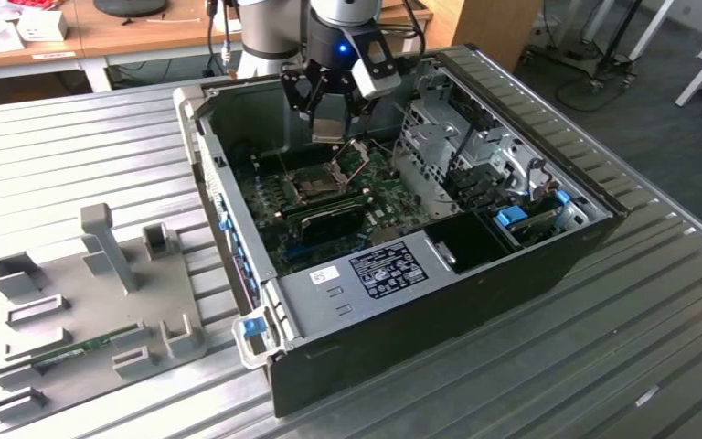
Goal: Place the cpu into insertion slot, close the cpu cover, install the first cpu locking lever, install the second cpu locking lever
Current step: 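Place the cpu into insertion slot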
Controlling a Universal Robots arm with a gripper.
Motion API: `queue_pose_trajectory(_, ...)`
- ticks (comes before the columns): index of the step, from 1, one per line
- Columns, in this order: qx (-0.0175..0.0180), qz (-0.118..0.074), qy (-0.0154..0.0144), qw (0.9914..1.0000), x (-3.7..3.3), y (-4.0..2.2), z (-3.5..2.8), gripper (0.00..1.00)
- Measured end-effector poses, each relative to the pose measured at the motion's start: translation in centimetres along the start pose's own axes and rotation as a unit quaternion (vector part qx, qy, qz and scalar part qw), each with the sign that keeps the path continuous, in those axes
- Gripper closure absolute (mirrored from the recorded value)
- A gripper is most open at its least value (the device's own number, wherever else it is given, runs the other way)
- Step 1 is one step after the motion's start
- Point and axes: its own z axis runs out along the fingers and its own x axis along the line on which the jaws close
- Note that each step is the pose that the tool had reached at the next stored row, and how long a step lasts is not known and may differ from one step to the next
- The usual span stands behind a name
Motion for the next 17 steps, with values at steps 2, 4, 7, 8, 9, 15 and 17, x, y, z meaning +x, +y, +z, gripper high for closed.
queue_pose_trajectory(2,-0.0002,0.008,-0.0007,0.99997,0.00,0.00,0.01,0.46)
queue_pose_trajectory(4,-0.0004,0.022,-0.0020,0.99975,0.00,-0.01,0.01,0.46)
queue_pose_trajectory(7,-0.0010,0.048,-0.0043,0.99882,0.00,-0.01,0.03,0.46)
queue_pose_trajectory(8,-0.0011,0.057,-0.0050,0.99835,0.00,0.00,0.03,0.46)
queue_pose_trajectory(9,-0.0013,0.066,-0.0058,0.99778,0.00,0.00,0.04,0.46)
queue_pose_trajectory(15,-0.0024,0.120,-0.0106,0.99268,0.00,-0.01,0.08,0.46)
queue_pose_trajectory(17,-0.0027,0.138,-0.0122,0.99036,0.00,-0.01,0.10,0.46)
